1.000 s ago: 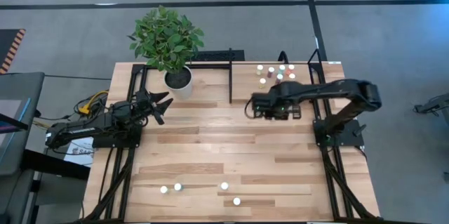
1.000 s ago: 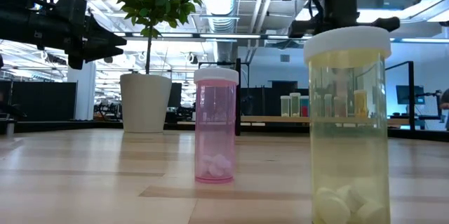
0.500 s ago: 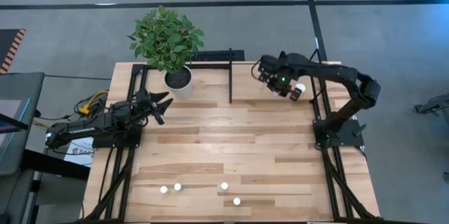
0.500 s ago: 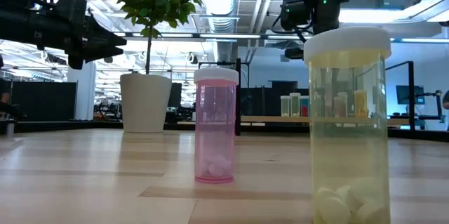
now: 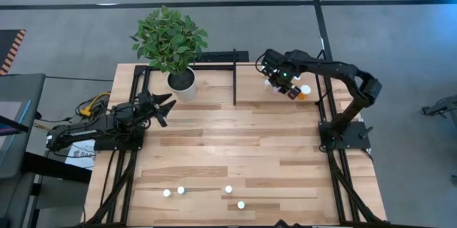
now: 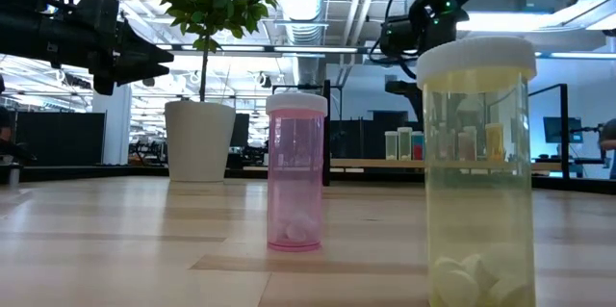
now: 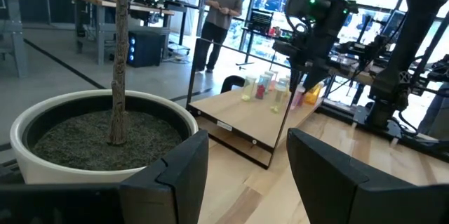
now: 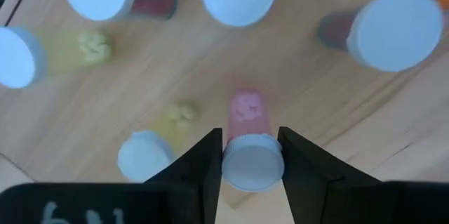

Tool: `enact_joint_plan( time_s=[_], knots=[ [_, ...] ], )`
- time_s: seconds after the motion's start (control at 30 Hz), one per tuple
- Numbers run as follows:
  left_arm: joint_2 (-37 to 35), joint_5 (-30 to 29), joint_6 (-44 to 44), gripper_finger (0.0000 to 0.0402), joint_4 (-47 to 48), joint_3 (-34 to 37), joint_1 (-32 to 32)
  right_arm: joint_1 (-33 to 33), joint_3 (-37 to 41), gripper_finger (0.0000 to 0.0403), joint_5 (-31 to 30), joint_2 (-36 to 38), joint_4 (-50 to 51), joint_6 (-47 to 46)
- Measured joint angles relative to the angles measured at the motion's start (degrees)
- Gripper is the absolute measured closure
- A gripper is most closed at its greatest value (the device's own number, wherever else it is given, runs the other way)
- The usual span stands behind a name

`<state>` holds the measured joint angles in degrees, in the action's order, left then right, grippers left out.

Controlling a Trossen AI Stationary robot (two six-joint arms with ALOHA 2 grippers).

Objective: Pick and place medicine bottles onto shelf by color
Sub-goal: Put the right pink pill bottle on the shelf

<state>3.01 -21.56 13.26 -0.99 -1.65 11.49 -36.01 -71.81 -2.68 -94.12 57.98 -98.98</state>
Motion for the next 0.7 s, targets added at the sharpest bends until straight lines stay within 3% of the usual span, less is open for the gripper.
enact_joint_plan(
  time_s=[0.57, 0.7],
  knots=[
    [0.0, 0.0, 0.0, 0.022, 0.0, 0.0, 0.0, -4.3, 0.0, 0.0254, -0.1, 0.1, 0.0, 4.5],
    [0.0, 0.0, 0.0, 0.022, 0.0, 0.0, 0.0, -4.3, 0.0, 0.0252, 2.2, 0.1, 0.1, 4.3]
  ],
)
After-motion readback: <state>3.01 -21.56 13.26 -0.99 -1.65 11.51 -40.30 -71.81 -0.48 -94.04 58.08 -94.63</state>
